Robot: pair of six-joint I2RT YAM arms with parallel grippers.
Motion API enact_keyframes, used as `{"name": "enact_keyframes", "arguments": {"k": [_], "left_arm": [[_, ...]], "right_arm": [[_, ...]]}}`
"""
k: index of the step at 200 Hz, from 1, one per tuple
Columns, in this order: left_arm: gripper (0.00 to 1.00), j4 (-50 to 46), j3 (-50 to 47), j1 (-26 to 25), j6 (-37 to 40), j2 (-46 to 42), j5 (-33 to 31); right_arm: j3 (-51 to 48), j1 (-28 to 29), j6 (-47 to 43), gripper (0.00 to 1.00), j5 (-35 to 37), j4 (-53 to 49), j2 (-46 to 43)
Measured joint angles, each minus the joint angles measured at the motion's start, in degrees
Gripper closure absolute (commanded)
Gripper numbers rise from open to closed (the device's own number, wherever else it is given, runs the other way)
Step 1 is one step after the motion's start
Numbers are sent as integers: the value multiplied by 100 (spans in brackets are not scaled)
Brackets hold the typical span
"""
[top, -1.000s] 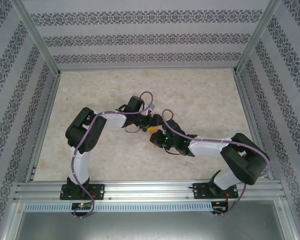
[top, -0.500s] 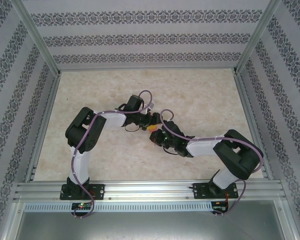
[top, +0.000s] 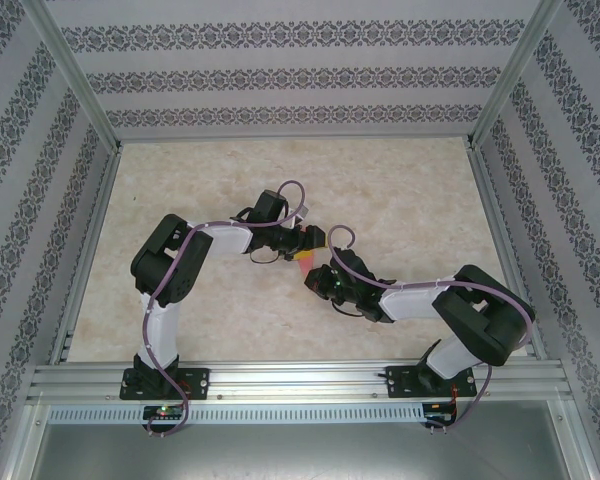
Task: Fold a paper plane with a square sheet of paper (pick it up from the middle)
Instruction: Fold the wing for the fifth time at the center of the table.
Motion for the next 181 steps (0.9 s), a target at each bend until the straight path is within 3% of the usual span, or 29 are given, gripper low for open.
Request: {"name": "enact_keyframes", "arguments": {"k": [76, 140, 181], "left_arm": [[23, -2, 0, -4, -2, 0, -17], [23, -2, 2, -9, -2, 0, -17], [23, -4, 2, -15, -7, 2, -17]], "right_arm": [[59, 31, 144, 100, 66, -44, 442], [238, 101, 140, 100, 197, -844, 273], [9, 96, 269, 100, 188, -507, 225]]}}
